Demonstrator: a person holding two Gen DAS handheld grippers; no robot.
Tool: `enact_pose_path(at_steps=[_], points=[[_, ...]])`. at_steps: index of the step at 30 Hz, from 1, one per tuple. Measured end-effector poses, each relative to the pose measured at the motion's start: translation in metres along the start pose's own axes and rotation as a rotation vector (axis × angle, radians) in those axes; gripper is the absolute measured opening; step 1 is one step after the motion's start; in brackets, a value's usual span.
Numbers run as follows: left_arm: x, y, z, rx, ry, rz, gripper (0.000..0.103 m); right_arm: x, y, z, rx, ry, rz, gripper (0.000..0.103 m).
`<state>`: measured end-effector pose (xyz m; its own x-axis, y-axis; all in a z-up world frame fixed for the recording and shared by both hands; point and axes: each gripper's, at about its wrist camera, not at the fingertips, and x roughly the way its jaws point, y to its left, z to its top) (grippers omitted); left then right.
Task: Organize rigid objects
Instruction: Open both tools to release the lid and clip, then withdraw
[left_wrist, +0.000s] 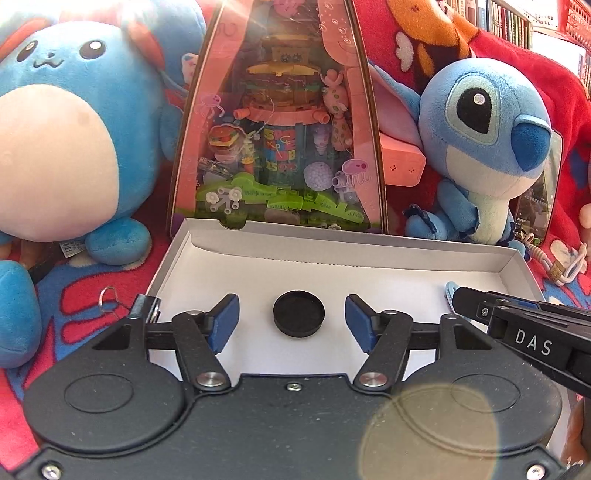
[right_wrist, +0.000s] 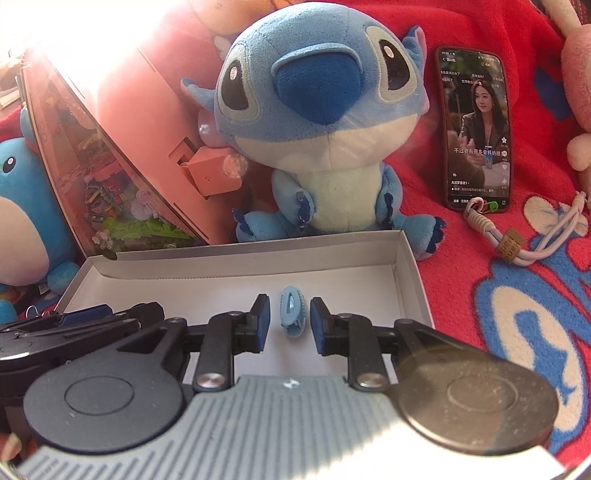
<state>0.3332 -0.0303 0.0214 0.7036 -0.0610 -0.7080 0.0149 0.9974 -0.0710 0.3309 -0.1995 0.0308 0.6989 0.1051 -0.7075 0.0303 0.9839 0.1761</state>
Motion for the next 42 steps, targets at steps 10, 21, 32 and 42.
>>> enact_pose_path(at_steps=[10, 21, 32, 42], points=[[-0.061, 0.021, -0.006, -0.033, -0.061, -0.158, 0.09, -0.054, 0.0, -0.006, -0.06, -0.096, 0.034, 0.076], [-0.113, 0.028, -0.042, 0.024, -0.1, -0.173, 0.09, -0.105, 0.0, -0.037, -0.091, -0.161, 0.09, 0.087], [-0.164, 0.029, -0.087, 0.095, -0.186, -0.156, 0.091, -0.153, 0.002, -0.074, -0.152, -0.224, 0.125, 0.093], [-0.205, 0.034, -0.131, 0.159, -0.251, -0.151, 0.093, -0.184, 0.001, -0.119, -0.176, -0.275, 0.148, 0.098]])
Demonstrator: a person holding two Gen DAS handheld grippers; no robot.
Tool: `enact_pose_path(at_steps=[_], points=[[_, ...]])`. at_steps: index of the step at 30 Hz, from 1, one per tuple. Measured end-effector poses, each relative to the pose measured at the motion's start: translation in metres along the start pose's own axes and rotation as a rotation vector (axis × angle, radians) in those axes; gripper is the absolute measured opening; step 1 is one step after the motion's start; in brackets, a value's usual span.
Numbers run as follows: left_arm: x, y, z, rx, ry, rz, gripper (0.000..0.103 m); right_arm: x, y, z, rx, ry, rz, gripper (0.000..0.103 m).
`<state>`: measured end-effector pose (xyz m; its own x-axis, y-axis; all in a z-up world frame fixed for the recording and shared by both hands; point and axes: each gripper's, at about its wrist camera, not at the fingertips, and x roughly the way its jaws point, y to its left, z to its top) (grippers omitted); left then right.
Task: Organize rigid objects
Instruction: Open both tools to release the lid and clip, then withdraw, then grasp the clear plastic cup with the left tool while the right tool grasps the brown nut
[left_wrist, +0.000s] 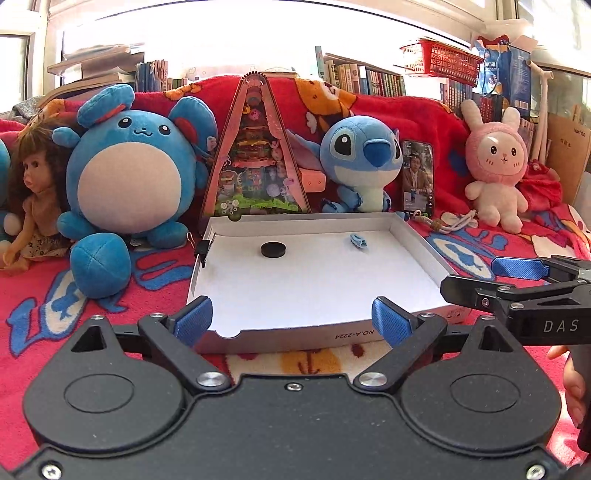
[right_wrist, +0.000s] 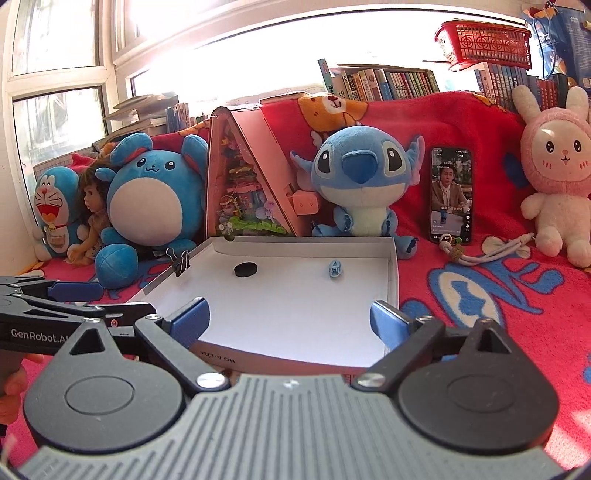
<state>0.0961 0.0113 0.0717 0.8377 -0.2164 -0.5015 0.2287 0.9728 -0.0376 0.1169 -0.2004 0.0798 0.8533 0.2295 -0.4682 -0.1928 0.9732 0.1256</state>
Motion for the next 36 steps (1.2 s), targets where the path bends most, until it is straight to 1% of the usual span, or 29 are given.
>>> enact_pose_path(at_steps=[3, 5, 8, 10, 16, 23, 29, 30, 31, 34, 36], points=[[-0.012, -0.003, -0.012, 0.011, 0.0, -0.015, 0.093, -0.01, 0.002, -0.01, -0.005, -0.016, -0.007, 0.1], [-0.018, -0.005, -0.02, 0.039, 0.009, -0.022, 0.093, -0.016, 0.002, -0.017, -0.007, -0.022, -0.006, 0.1], [-0.026, -0.009, -0.03, 0.087, 0.006, -0.008, 0.093, -0.026, 0.002, -0.025, -0.018, -0.025, -0.015, 0.1], [-0.03, -0.01, -0.036, 0.102, 0.003, 0.004, 0.093, -0.031, 0.002, -0.029, -0.025, -0.023, -0.029, 0.101], [-0.037, -0.01, -0.055, 0.089, 0.002, 0.019, 0.093, -0.048, -0.001, -0.048, -0.023, -0.029, -0.068, 0.101], [-0.042, -0.012, -0.073, 0.081, 0.024, 0.02, 0.092, -0.058, 0.004, -0.068, -0.083, -0.011, -0.111, 0.101], [-0.044, -0.013, -0.082, 0.082, 0.027, 0.027, 0.081, -0.063, 0.003, -0.078, -0.102, -0.018, -0.13, 0.1], [-0.044, -0.013, -0.082, 0.082, 0.029, 0.031, 0.075, -0.064, 0.002, -0.079, -0.103, -0.016, -0.134, 0.099], [-0.044, -0.013, -0.083, 0.082, 0.03, 0.033, 0.067, -0.064, 0.002, -0.081, -0.105, -0.013, -0.138, 0.097], [-0.046, -0.013, -0.086, 0.085, 0.041, 0.024, 0.051, -0.064, 0.001, -0.084, -0.112, -0.001, -0.14, 0.093], [-0.046, -0.015, -0.088, 0.089, 0.047, 0.012, 0.046, -0.064, 0.001, -0.087, -0.116, 0.007, -0.136, 0.09]])
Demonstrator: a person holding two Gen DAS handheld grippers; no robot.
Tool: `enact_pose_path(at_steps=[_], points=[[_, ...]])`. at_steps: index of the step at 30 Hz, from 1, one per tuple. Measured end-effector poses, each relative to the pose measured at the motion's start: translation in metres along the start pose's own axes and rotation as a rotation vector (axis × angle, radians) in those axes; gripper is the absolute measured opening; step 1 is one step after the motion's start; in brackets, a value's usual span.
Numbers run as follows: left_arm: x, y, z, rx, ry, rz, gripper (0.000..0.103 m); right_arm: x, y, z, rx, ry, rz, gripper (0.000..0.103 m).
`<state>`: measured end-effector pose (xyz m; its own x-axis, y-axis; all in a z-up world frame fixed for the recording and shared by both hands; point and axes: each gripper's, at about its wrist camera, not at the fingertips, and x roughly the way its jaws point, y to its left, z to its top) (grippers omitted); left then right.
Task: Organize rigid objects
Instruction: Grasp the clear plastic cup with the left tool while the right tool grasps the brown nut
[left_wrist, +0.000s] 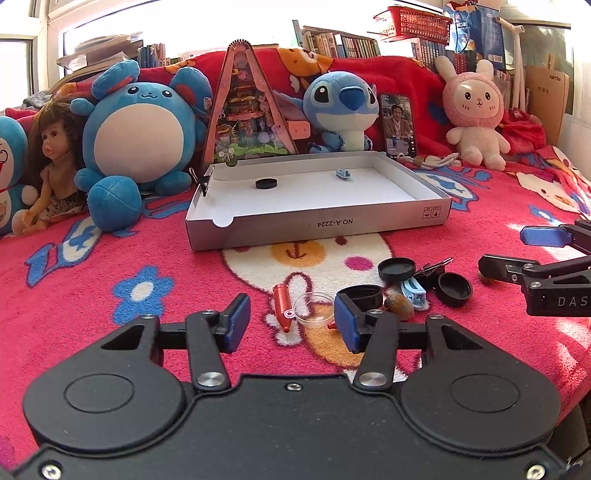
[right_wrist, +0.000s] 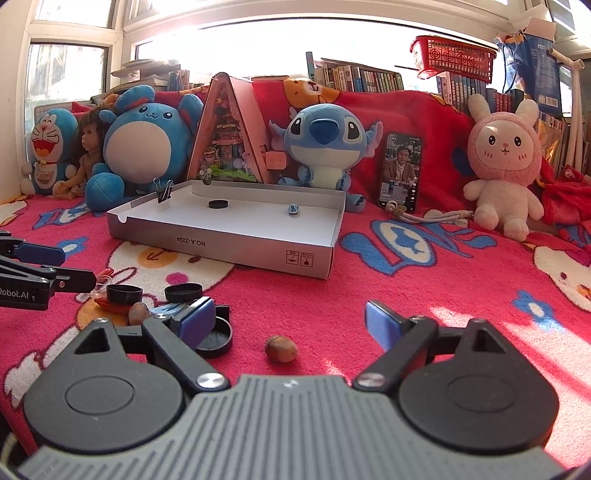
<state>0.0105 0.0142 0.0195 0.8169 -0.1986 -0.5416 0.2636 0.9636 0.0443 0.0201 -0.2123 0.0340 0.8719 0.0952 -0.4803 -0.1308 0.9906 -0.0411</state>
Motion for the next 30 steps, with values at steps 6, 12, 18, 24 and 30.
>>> enact_pose_path(at_steps=[6, 12, 18, 24, 30], points=[[0.001, -0.005, -0.004, -0.022, 0.033, -0.03, 0.03, 0.002, 0.003, -0.005, -0.002, 0.017, -0.003, 0.077], [0.008, -0.01, -0.011, -0.09, 0.075, -0.057, 0.027, 0.005, 0.007, -0.008, -0.003, 0.03, -0.025, 0.059], [0.016, -0.008, -0.006, -0.115, 0.06, -0.023, 0.027, 0.006, 0.01, -0.01, -0.009, 0.027, -0.046, 0.059], [0.025, -0.003, -0.002, -0.145, 0.059, 0.0, 0.027, 0.006, 0.013, -0.012, -0.015, 0.028, -0.054, 0.059], [0.029, 0.002, 0.002, -0.178, 0.059, -0.005, 0.027, 0.007, 0.013, -0.013, -0.017, 0.036, -0.046, 0.059]])
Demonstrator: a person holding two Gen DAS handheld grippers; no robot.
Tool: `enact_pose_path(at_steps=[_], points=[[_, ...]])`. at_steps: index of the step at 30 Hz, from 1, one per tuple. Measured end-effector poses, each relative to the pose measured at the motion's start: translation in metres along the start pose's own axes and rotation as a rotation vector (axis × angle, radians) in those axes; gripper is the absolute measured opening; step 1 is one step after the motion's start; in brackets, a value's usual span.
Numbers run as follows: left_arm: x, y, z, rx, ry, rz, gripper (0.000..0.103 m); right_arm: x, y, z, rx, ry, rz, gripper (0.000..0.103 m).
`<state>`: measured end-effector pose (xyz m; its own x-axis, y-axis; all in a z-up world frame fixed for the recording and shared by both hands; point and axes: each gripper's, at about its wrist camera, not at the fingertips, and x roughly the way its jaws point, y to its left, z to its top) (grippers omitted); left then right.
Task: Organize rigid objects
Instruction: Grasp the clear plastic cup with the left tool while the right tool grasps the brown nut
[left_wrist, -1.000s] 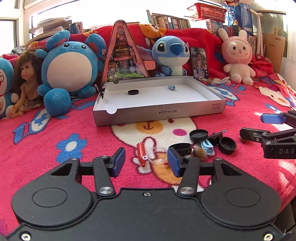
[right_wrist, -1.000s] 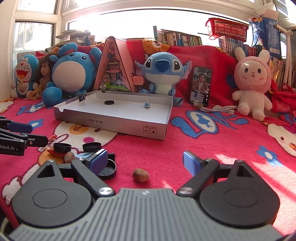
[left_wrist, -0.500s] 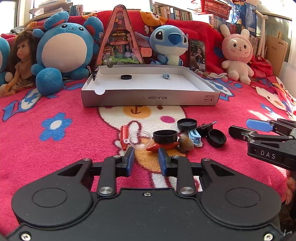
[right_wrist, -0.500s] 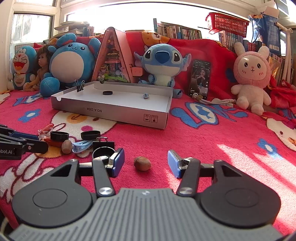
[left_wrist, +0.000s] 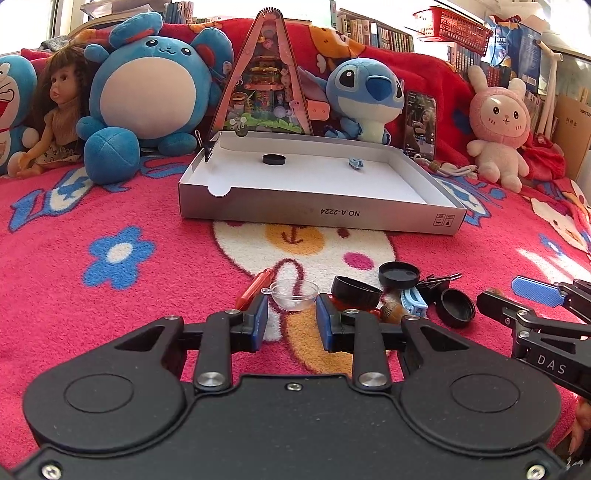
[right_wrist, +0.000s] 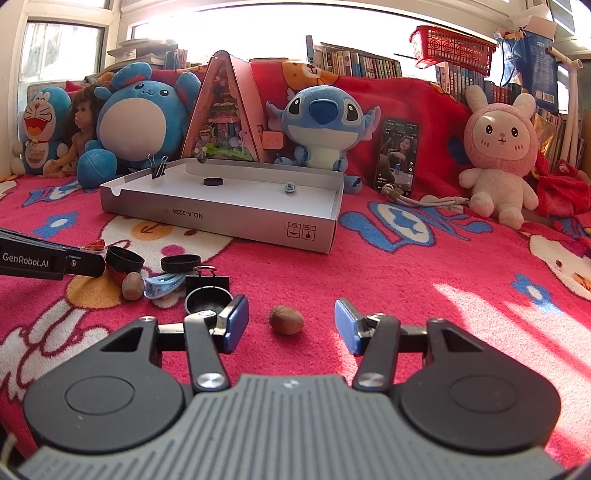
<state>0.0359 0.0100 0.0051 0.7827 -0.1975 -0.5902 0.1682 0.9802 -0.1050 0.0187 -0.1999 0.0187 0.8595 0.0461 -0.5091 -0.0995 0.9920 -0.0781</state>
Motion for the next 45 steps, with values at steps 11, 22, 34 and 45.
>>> enact_pose_path(at_steps=[11, 22, 34, 45], points=[[0.003, -0.008, 0.001, 0.051, -0.042, 0.064, 0.033, 0.004, 0.004, 0.0, -0.015, 0.004, -0.027, 0.057], [0.008, -0.009, -0.002, 0.072, -0.037, 0.063, 0.039, 0.005, 0.0, -0.002, 0.019, 0.012, -0.041, 0.054], [0.007, -0.008, -0.002, 0.082, -0.044, 0.057, 0.033, 0.002, 0.0, -0.002, 0.048, 0.022, -0.036, 0.038], [0.0, -0.009, 0.007, 0.086, -0.053, 0.066, 0.033, -0.002, 0.0, 0.008, 0.066, 0.018, -0.03, 0.026]])
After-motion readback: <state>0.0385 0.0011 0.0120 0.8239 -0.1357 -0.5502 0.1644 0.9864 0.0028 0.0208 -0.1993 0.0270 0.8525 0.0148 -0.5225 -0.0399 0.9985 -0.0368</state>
